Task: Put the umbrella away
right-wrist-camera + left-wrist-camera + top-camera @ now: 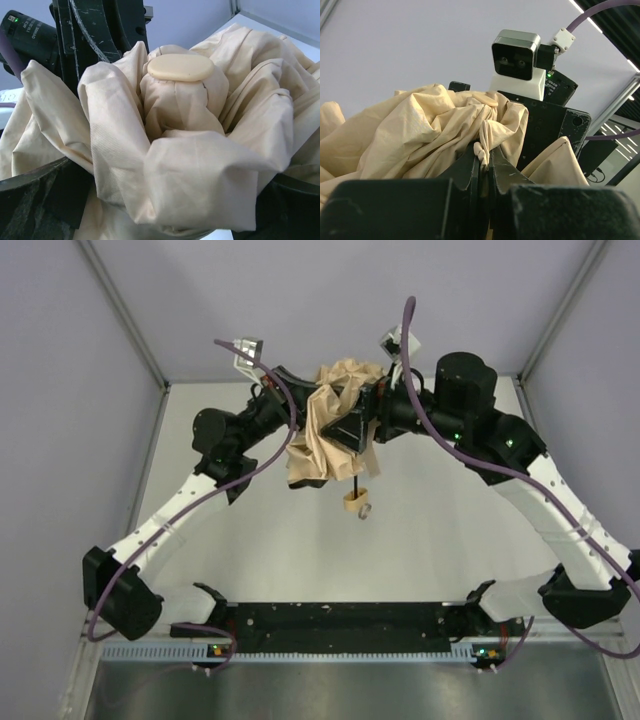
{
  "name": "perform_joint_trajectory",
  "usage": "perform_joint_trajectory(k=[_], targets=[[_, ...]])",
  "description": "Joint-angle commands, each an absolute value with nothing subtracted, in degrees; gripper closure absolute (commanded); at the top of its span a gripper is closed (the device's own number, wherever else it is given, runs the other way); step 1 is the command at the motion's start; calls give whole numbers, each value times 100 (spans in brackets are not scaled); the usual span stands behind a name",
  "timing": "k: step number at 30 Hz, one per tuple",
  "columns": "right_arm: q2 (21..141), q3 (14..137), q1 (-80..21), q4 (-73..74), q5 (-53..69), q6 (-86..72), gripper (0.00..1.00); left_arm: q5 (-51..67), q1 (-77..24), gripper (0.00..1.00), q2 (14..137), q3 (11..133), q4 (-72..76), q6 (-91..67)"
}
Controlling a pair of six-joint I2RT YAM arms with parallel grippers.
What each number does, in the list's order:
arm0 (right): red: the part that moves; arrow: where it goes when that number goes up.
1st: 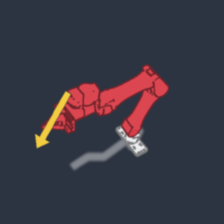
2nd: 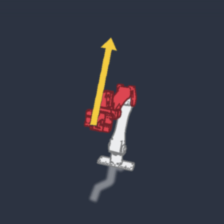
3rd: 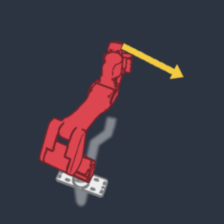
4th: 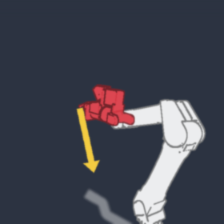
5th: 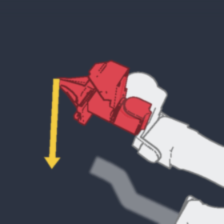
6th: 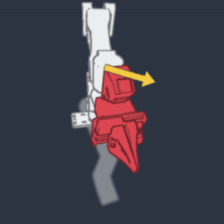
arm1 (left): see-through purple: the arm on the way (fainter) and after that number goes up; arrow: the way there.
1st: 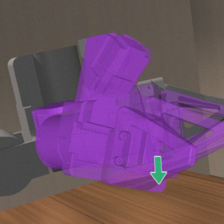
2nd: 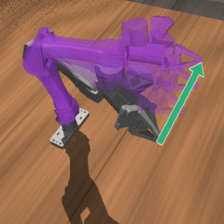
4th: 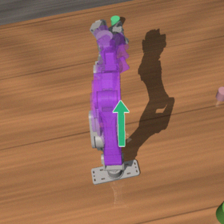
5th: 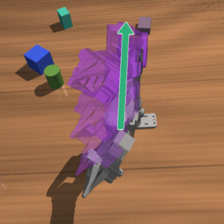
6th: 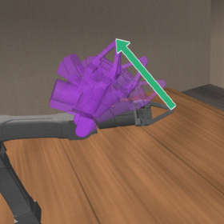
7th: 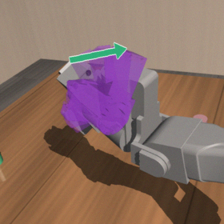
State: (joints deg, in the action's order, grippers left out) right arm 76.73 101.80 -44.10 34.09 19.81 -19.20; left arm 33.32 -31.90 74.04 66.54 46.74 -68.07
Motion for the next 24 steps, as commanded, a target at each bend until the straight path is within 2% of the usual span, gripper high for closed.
perform_joint_trajectory(k=[1, 3, 5, 8, 11, 13, 16, 21, 23, 24], targets=[[7778, 9782, -4535, 3015, 2038, -1969, 1, 3279, -3551, 100, 6996, 7014, 5273, -6899], [7840, 9756, -4544, 2892, 2223, -2056, 3, 3226, -3656, 100, 7013, 7049, 5300, -6891], [7884, 9747, -4544, 2664, 2503, -2188, 16, 3217, -3735, 100, 7040, 7145, 5282, -6829], [7849, 9677, -4535, 2234, 2907, -2443, 41, 3199, -3797, 100, 7040, 7277, 5046, -6689], [7761, 9528, -4535, 1882, 3163, -2663, 81, 3138, -3815, 100, 6988, 7339, 4572, -6435], [7638, 9414, -4535, 1776, 3260, -2689, 100, 3050, -3814, 100, 6900, 7348, 4002, -6119], [7358, 9098, -4526, 1740, 3243, -2663, 100, 2708, -3806, 99, 6646, 7356, 3141, -5600], [6865, 8631, -4491, 1714, 3147, -2628, 100, 2294, -3639, 69, 6460, 7558, 1813, -5019], [6707, 8570, -4482, 1775, 3041, -2628, 100, 2137, -3534, 50, 6399, 7611, 1347, -4940], [6654, 8526, -4465, 1828, 2980, -2628, 100, 2057, -3490, 45, 6320, 7594, 1179, -4879]])
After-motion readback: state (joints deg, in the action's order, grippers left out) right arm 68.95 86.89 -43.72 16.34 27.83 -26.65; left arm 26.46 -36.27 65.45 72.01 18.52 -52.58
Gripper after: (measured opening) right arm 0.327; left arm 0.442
